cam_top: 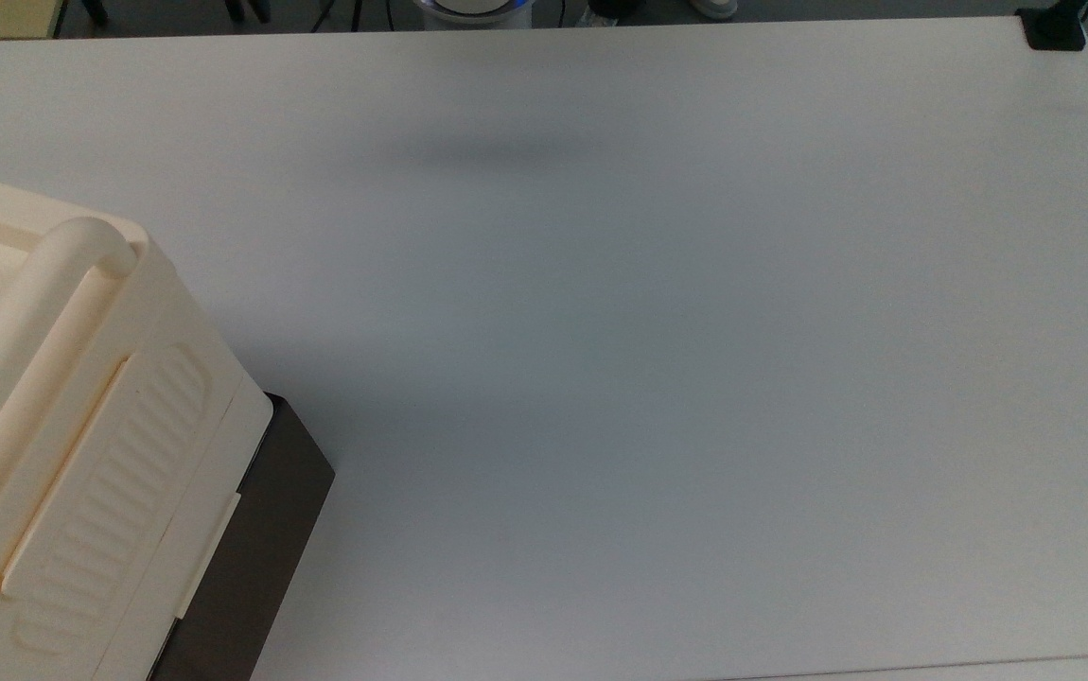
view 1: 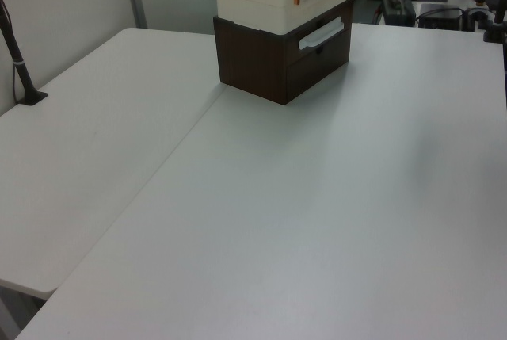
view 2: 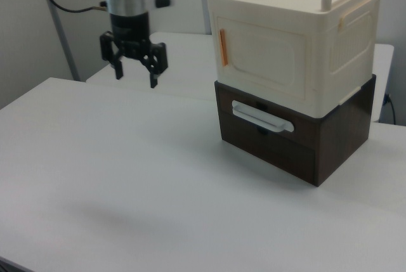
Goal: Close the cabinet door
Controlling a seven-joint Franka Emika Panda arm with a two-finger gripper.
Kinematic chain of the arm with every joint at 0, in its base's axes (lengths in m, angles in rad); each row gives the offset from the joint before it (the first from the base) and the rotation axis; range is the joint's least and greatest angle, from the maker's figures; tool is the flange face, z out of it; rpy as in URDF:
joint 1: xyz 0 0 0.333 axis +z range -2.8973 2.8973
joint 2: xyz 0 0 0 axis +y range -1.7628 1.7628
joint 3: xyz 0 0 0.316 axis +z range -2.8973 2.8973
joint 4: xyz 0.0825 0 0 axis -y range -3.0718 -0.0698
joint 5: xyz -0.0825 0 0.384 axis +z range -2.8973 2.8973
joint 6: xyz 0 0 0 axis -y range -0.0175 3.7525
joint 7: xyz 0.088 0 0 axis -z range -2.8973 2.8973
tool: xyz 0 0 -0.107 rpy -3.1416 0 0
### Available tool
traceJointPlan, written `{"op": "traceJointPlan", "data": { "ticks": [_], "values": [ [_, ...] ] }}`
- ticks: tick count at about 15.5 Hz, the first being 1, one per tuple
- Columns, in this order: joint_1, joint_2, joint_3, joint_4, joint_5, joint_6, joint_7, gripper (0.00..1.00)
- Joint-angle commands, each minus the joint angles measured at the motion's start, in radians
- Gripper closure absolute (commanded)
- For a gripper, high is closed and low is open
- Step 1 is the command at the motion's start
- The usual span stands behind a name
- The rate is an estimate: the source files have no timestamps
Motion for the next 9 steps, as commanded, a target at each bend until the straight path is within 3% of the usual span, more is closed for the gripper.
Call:
{"op": "traceJointPlan", "data": {
  "ticks": [1, 3, 9],
  "values": [
    [0.082, -0.016, 0.017, -0.017, -0.094, 0.012, 0.269, 0.00],
    [0.057, -0.027, 0.055, -0.022, -0.099, 0.053, 0.279, 0.00],
    [-0.002, -0.012, 0.071, -0.042, -0.099, 0.197, 0.193, 0.00]
  ]
}}
